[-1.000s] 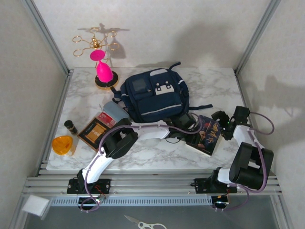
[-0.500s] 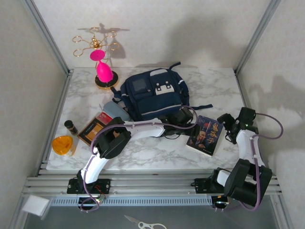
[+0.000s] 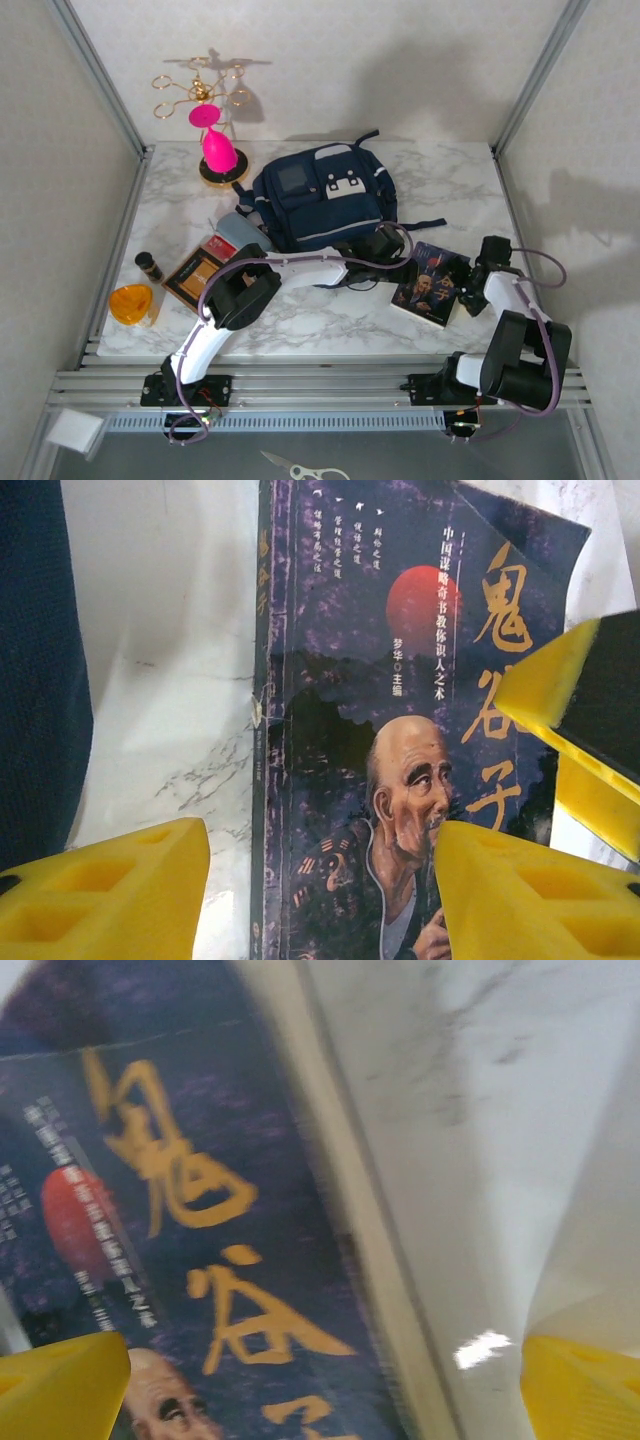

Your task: Pack books, pencil case, and school supplies into a backpack

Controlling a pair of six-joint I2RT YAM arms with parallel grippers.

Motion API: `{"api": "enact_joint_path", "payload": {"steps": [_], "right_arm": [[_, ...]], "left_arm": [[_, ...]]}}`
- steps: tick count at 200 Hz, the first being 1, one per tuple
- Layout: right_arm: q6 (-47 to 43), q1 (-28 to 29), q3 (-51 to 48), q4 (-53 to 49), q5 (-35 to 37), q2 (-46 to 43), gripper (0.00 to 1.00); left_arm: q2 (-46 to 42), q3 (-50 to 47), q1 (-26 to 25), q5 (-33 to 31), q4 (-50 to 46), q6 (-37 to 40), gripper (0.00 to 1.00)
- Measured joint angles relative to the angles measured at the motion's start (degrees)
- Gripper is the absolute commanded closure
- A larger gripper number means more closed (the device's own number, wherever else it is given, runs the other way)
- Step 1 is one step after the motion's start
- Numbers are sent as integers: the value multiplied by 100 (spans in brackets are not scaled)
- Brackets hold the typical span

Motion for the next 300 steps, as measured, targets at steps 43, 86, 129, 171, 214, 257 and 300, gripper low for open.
{"api": "enact_joint_path", "payload": {"steps": [43, 86, 129, 171, 214, 257, 300], "right_arm": [[-50, 313, 238, 136, -387, 85, 1], [-15, 273, 131, 7, -332, -160, 1], [-4, 275, -245, 4, -509, -251, 5], [-90, 249, -254, 4, -798, -262, 15], [-197, 247, -236, -267, -726, -584, 27], [-203, 247, -168, -461, -647, -824, 45], [-216, 173, -153, -509, -586, -767, 69]], "left_arm": [[0, -339, 0, -111, 164, -22, 45], [0, -339, 2, -114, 170, -46, 49], [0, -339, 2, -120, 168, -46, 51], [0, -339, 2, -157, 153, -46, 51], [0, -339, 2, -205, 146, -46, 51], [2, -339, 0, -227, 144, -44, 51], [11, -328, 0, -269, 111, -42, 51]]}}
